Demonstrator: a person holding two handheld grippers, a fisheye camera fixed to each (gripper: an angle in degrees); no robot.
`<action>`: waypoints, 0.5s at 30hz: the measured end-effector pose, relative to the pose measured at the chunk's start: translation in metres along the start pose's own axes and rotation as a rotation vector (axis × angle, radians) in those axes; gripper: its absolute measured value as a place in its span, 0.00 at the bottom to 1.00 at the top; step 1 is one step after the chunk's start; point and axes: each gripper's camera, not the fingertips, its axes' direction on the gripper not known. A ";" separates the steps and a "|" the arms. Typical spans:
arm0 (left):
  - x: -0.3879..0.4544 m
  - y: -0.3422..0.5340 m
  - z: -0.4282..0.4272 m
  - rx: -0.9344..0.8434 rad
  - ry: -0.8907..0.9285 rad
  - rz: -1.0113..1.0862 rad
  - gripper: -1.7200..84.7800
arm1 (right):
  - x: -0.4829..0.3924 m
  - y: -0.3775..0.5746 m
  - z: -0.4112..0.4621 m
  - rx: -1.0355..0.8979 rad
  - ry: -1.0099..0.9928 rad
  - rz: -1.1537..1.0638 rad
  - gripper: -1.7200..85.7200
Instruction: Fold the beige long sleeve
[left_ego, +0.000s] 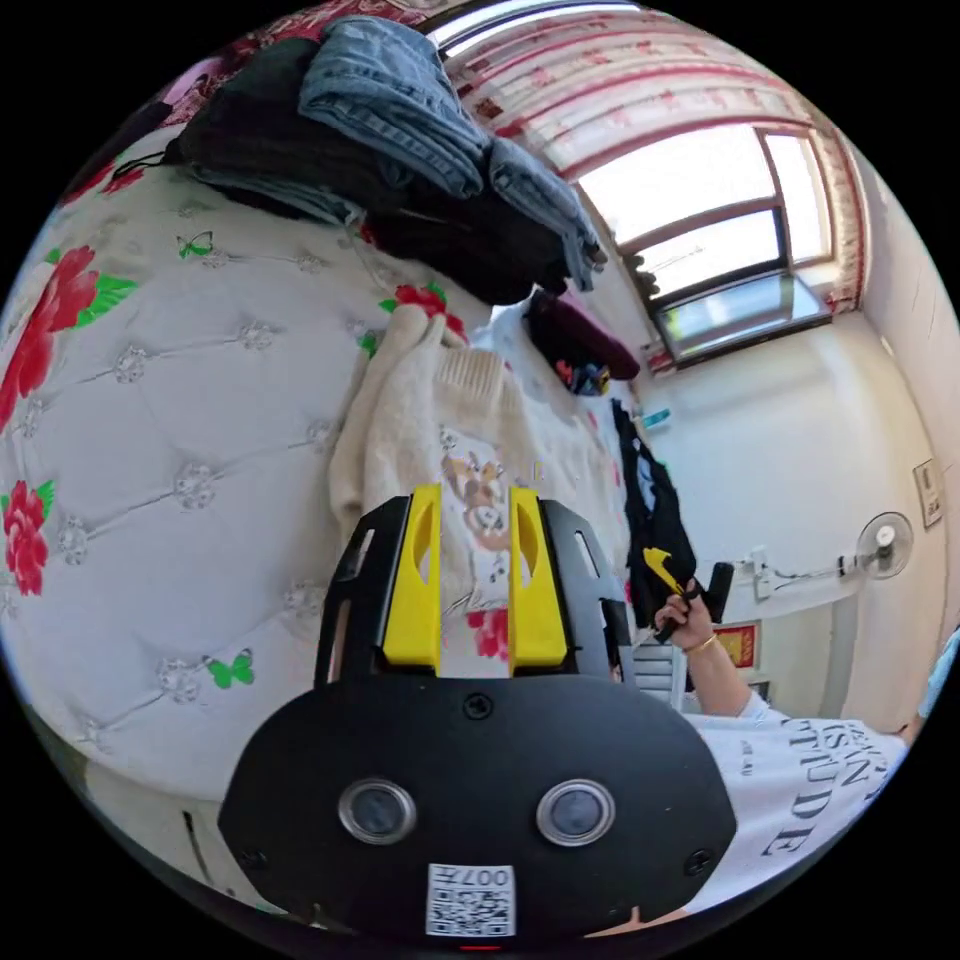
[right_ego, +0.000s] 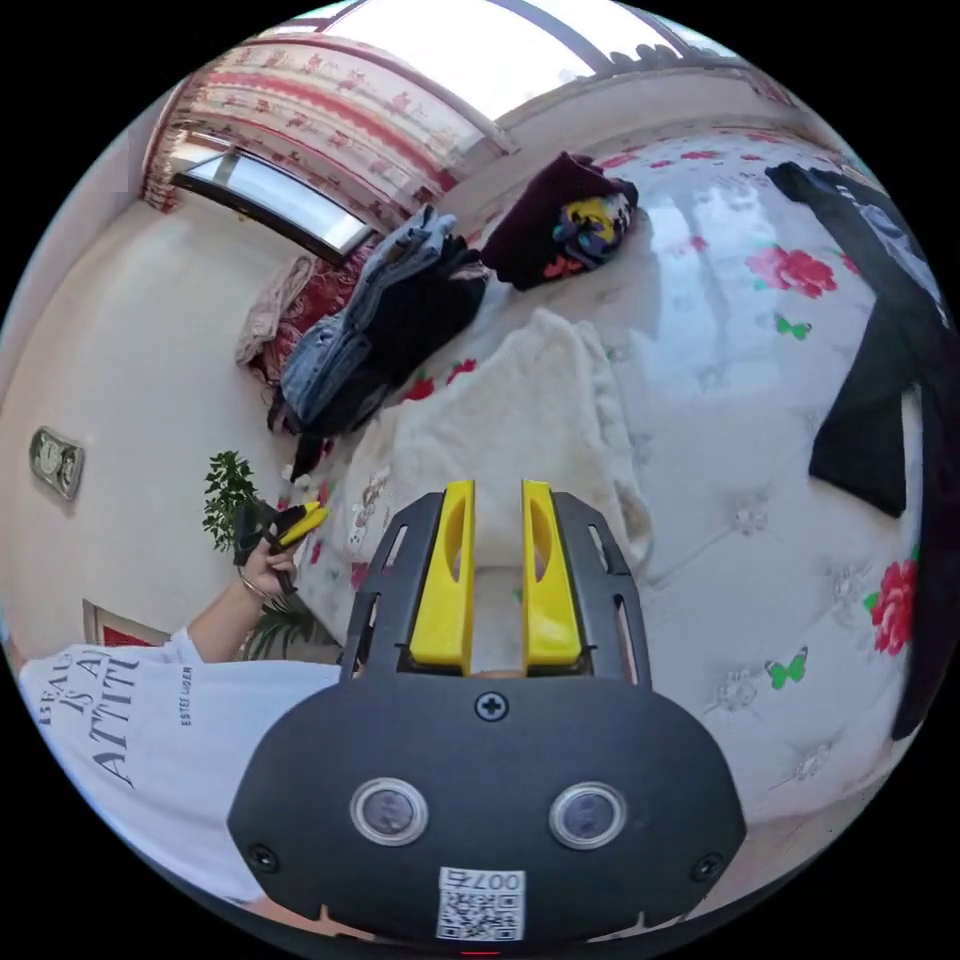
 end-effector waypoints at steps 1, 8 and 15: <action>-0.003 0.003 0.002 -0.010 -0.021 -0.004 0.13 | 0.013 0.011 0.000 0.005 0.006 0.043 0.12; 0.025 0.011 0.012 0.069 0.014 0.087 0.13 | 0.070 0.028 -0.042 0.229 -0.030 0.319 0.15; 0.144 0.012 0.140 -0.207 0.072 0.468 0.12 | 0.101 0.048 -0.011 0.216 -0.192 0.479 0.16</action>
